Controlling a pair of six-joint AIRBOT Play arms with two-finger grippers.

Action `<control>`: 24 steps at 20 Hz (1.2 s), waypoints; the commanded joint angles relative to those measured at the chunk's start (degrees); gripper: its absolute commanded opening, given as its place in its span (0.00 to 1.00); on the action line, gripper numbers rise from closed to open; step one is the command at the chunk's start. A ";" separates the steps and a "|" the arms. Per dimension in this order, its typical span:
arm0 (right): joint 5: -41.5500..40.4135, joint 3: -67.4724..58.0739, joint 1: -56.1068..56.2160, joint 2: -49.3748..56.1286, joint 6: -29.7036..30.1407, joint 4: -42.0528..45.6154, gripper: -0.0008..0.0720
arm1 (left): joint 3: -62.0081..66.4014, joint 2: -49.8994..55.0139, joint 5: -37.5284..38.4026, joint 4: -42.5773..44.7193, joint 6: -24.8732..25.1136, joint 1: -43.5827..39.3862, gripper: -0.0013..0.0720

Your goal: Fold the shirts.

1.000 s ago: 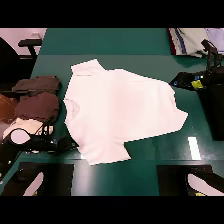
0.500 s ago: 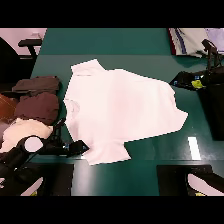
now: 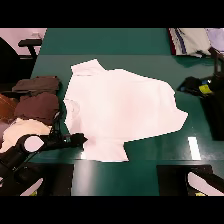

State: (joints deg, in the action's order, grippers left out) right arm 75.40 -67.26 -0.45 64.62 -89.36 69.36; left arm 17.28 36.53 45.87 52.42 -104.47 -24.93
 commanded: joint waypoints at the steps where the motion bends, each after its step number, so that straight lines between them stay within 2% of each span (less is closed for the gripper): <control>1: 3.63 9.66 -10.71 -3.96 1.09 2.73 0.63 | 5.84 0.00 0.46 11.32 -4.94 -0.09 0.05; 3: 2.40 17.62 -19.10 -5.68 1.27 2.08 0.63 | 8.94 0.00 0.39 15.89 -6.80 -0.09 0.05; 7: -2.34 27.91 -30.27 -3.78 7.78 -6.73 0.62 | 11.23 0.00 0.50 16.33 -6.86 -0.09 0.05; 10: -6.58 29.46 -30.99 1.18 10.08 -11.69 0.57 | 11.23 0.00 2.16 16.33 -7.19 -0.09 0.05; 14: -13.92 29.38 -26.77 7.28 10.45 -17.14 0.57 | 11.23 0.00 2.16 16.17 -8.13 -0.09 0.05; 15: -15.65 29.35 -25.31 8.37 10.45 -17.84 0.53 | 11.23 0.00 2.19 16.17 -8.13 -0.09 0.05; 16: -17.29 29.33 -23.89 9.33 10.45 -18.40 0.44 | 11.23 0.00 2.19 16.15 -8.15 -0.09 0.05; 17: -18.49 29.09 -22.77 10.08 10.43 -18.73 0.43 | 11.23 0.00 2.19 16.13 -8.31 -0.09 0.05; 18: -18.84 28.17 -21.66 10.78 10.43 -18.60 0.35 | 11.23 0.00 2.19 16.13 -8.46 -0.09 0.05; 19: -18.64 26.93 -20.87 11.13 10.43 -18.34 0.16 | 11.28 0.00 2.19 16.13 -9.20 -0.09 0.05; 20: -18.12 25.42 -20.26 11.10 10.45 -18.23 0.07 | 11.85 0.00 2.47 16.17 -9.11 -0.09 0.05; 21: -16.92 23.28 -19.82 10.69 10.45 -18.18 0.03 | 13.38 -0.02 3.21 16.92 -9.09 -0.09 0.05; 24: -12.00 15.34 -19.87 5.40 11.80 -18.21 0.03 | 23.71 -0.02 7.52 24.22 -9.09 -0.09 0.05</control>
State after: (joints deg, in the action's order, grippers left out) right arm 59.22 -46.11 -21.15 73.03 -78.56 52.62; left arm 34.22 36.58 50.22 70.94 -113.38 -24.99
